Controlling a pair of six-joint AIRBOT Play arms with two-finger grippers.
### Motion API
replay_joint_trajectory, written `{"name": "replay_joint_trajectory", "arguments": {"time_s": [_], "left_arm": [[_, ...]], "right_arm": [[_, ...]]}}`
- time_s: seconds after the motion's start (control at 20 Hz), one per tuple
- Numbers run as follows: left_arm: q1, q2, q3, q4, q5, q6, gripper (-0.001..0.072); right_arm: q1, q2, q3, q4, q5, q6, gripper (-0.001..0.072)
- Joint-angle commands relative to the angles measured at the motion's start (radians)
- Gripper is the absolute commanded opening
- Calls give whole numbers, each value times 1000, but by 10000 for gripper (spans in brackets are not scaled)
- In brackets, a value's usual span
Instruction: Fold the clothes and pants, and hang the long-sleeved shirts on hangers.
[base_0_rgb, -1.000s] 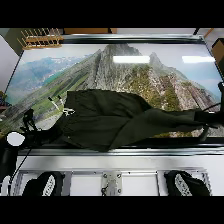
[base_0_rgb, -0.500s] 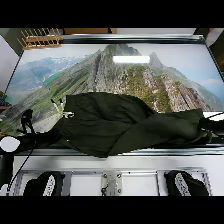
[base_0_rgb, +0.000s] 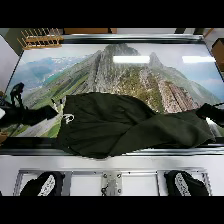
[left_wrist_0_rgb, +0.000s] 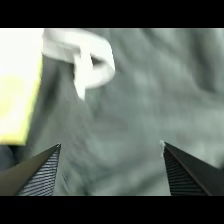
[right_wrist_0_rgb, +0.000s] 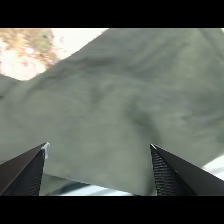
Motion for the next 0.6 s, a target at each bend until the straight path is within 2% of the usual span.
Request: {"name": "replay_joint_trajectory", "arguments": {"time_s": [0.0,0.15,0.3,0.4,0.55], "left_arm": [[40,-327,233,-8,62,130,681],[41,-645,432,-46,28,219,681],[41,-899,628,-198,-42,324,681],[41,-986,706,-246,-29,360,681],[26,-1072,815,-235,-33,361,681]], "right_arm": [[0,0,10,92,0,-3,694],[0,0,9,111,3,-3,694],[0,0,9,115,4,-3,694],[0,0,9,115,4,-3,694],[0,0,2,115,4,0,694]]}}
